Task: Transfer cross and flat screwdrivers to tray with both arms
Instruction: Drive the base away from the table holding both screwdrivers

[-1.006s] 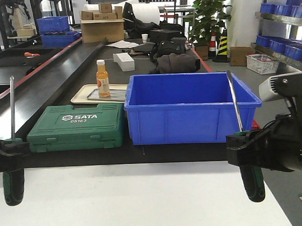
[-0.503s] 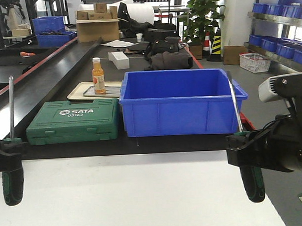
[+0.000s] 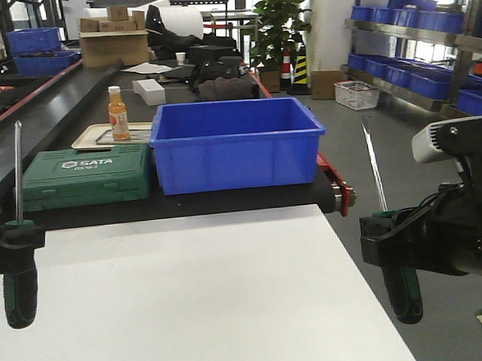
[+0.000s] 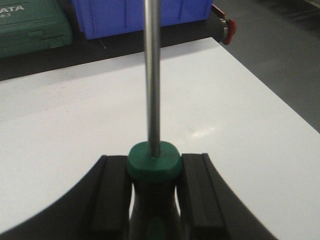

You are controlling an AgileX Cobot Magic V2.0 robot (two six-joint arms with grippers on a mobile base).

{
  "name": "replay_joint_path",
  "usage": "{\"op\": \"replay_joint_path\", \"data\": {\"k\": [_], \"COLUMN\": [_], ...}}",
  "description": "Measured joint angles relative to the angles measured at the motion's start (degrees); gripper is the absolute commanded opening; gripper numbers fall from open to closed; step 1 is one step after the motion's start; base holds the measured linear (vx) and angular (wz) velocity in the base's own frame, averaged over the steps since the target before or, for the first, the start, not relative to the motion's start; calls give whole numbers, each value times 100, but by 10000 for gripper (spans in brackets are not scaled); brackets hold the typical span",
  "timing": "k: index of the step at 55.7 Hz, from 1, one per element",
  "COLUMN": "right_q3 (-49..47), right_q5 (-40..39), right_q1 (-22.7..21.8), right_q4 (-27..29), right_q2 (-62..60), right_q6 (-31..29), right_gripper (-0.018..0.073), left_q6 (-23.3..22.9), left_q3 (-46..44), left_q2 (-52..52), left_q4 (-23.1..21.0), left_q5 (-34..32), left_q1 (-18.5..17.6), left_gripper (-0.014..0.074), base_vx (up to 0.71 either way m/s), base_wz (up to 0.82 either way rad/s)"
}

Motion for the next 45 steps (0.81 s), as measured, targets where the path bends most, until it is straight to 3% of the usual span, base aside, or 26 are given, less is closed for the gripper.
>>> {"op": "replay_joint_path", "data": {"k": [18,45], "right_q3": [0,0], "right_q5": [26,26], "right_q1": [0,0], "right_q4": [-5,-5], "right_q2": [0,0], "right_q6": [0,0], "right_gripper": [-8,-8], "left_q6": [0,0], "left_q3": [0,0], "left_q2": [0,0], "left_q4": [0,0], "left_q5": [5,5], "left_q1": [0,0], "left_gripper": [1,1], "base_vx": [-26,-15], "base_wz": [-48,-78]}}
